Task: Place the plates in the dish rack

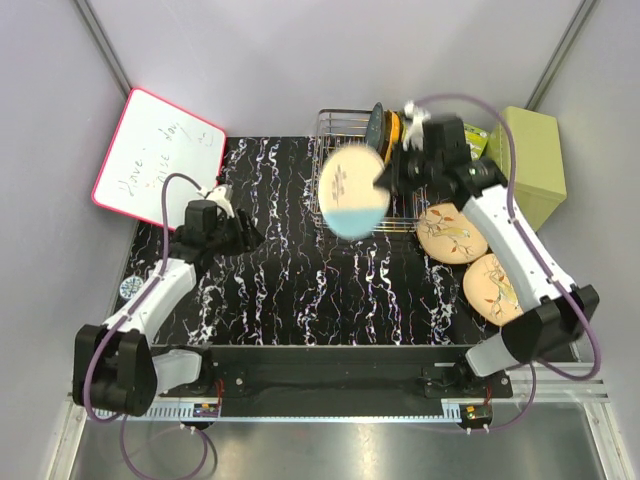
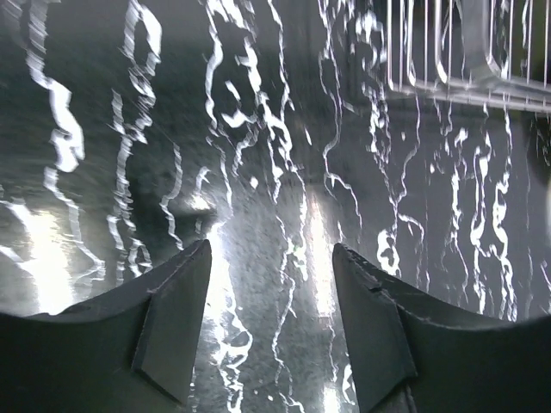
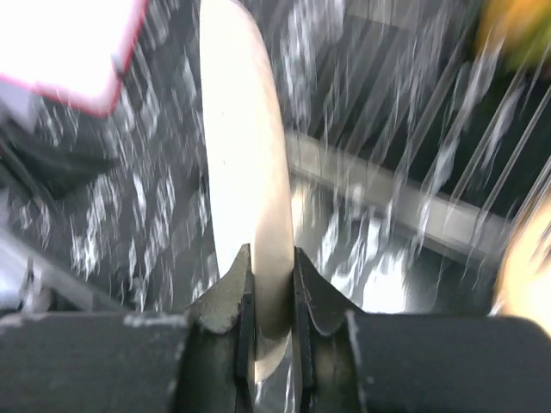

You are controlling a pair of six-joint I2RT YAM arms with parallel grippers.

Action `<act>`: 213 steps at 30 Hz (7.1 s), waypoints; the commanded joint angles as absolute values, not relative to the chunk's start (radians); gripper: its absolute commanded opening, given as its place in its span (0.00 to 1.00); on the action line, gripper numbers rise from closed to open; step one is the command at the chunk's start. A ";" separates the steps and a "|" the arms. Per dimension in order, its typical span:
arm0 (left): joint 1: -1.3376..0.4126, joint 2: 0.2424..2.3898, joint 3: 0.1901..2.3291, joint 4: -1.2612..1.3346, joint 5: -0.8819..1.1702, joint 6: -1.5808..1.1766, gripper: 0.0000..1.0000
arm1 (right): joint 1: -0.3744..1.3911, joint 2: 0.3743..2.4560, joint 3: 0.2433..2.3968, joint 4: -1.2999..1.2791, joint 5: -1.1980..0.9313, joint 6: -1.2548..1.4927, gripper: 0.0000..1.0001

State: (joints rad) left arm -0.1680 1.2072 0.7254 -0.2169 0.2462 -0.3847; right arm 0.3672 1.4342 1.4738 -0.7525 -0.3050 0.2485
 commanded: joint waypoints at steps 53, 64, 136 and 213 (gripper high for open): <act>-0.147 0.999 0.566 -0.021 0.109 -0.379 0.99 | 0.581 2.453 2.683 -0.459 0.862 -0.032 0.00; -0.147 1.006 0.577 -0.038 0.106 -0.379 0.99 | 0.583 2.503 2.665 -0.505 0.850 -0.020 0.10; -0.393 1.138 0.749 -0.057 0.370 -0.245 0.99 | 0.512 1.052 0.534 -0.661 0.522 -0.591 0.63; -0.644 1.061 0.632 -0.046 0.258 -0.202 0.99 | 0.137 1.167 1.020 -0.974 0.210 -0.353 0.74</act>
